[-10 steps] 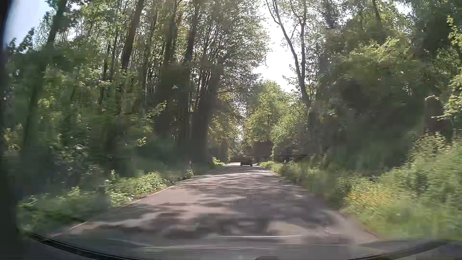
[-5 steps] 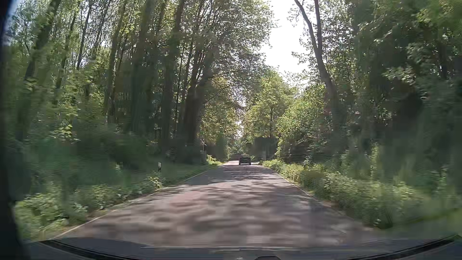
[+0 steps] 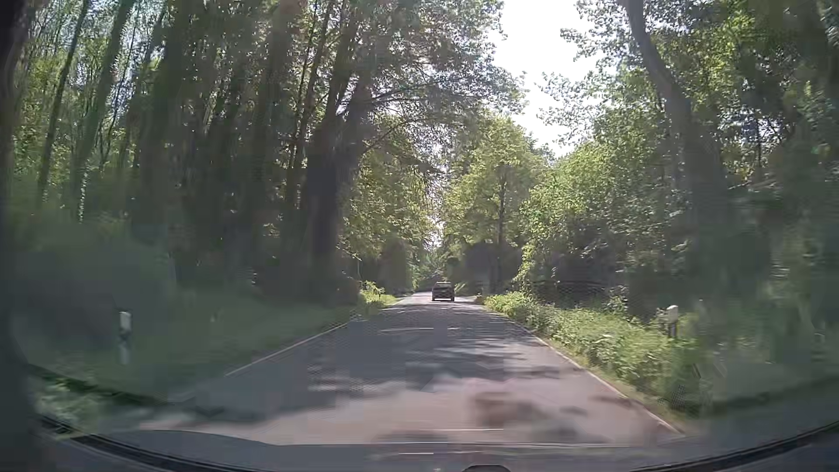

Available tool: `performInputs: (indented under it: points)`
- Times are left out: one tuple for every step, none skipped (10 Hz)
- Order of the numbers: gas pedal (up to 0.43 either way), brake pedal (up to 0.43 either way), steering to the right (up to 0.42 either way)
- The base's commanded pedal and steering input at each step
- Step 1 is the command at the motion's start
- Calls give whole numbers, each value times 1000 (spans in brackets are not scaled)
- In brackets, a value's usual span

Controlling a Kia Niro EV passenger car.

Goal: Follow the waypoints while adhering to traffic rules and regulations

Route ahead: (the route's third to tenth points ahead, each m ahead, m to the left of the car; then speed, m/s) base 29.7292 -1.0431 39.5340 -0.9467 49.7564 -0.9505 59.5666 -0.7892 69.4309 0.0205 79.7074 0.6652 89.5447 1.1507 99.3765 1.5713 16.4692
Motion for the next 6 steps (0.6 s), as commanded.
performInputs:
  points:
    - [311,0,-1]
    - [311,0,-1]
    - [311,0,-1]
    - [311,0,-2]
    - [311,0,-2]
    - [311,0,-2]
